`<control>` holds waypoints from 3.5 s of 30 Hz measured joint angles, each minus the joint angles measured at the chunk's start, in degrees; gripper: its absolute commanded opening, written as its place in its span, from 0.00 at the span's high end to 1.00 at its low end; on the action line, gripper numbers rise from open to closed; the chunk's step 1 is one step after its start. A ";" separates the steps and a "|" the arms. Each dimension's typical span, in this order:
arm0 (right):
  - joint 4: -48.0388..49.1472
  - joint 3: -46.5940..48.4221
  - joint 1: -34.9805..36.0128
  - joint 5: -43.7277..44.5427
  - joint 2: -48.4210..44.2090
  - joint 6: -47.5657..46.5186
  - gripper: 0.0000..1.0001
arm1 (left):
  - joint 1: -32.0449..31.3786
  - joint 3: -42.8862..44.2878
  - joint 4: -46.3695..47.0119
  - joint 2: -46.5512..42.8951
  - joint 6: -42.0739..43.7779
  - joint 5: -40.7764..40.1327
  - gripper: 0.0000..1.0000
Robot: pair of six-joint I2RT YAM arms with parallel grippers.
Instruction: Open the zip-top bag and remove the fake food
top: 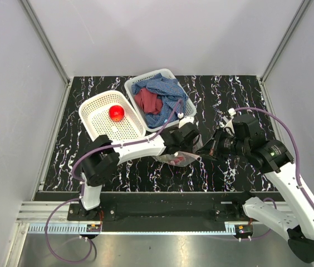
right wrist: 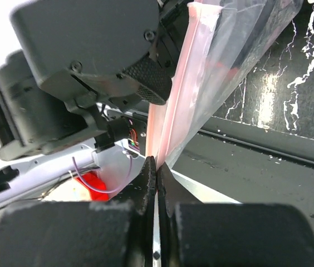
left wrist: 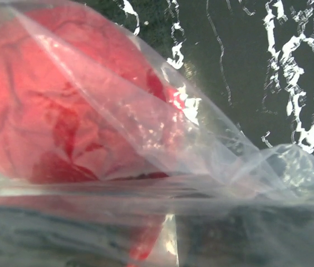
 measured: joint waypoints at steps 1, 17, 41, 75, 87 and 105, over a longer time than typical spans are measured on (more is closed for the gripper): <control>-0.02 -0.15 0.00 -0.15 -0.22 -0.66 1.00 | 0.02 0.57 -1.20 0.00 0.35 0.04 1.00; -0.42 1.66 0.07 1.16 0.55 -9.97 1.00 | 0.76 8.09 -26.34 -7.85 0.48 6.58 1.00; 0.92 5.81 1.18 1.09 4.04 -15.67 1.00 | -1.77 0.44 -25.70 -33.90 -2.27 17.14 1.00; 0.70 0.26 0.66 -6.03 4.87 -17.55 1.00 | -1.55 -4.87 17.81 -36.85 5.05 13.07 1.00; 0.61 -0.07 0.66 -4.15 3.78 -16.68 1.00 | 7.43 18.32 2.08 -37.77 2.36 -13.00 1.00; -0.13 1.88 0.66 -2.12 4.76 -15.58 1.00 | 33.53 -17.25 -8.74 -28.83 0.63 -11.98 1.00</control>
